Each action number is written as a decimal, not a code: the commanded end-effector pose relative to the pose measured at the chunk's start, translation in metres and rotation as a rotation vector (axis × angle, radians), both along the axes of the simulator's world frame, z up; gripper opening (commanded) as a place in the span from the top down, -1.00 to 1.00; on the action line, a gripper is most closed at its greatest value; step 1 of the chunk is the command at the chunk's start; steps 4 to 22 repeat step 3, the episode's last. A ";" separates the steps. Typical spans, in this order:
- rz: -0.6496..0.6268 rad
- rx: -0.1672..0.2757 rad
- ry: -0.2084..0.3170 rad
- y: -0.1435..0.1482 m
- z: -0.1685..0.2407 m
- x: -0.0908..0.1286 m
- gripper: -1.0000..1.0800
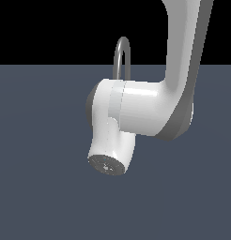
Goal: Turn on the faucet by rotating a designated handle.
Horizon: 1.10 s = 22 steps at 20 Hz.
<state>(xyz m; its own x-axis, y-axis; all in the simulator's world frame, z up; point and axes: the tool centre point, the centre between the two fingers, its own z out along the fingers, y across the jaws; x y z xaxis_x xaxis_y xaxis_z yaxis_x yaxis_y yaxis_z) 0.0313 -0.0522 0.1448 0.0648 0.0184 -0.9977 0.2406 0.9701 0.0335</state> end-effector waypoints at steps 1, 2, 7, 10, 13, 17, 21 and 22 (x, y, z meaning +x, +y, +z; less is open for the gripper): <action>-0.011 -0.018 0.065 -0.031 -0.040 -0.013 1.00; -0.015 -0.020 0.065 -0.035 -0.043 -0.014 1.00; -0.015 -0.020 0.065 -0.035 -0.043 -0.014 1.00; -0.015 -0.020 0.065 -0.035 -0.043 -0.014 1.00; -0.015 -0.020 0.065 -0.035 -0.043 -0.014 1.00; -0.015 -0.020 0.065 -0.035 -0.043 -0.014 1.00; -0.015 -0.020 0.065 -0.035 -0.043 -0.014 1.00; -0.015 -0.020 0.065 -0.035 -0.043 -0.014 1.00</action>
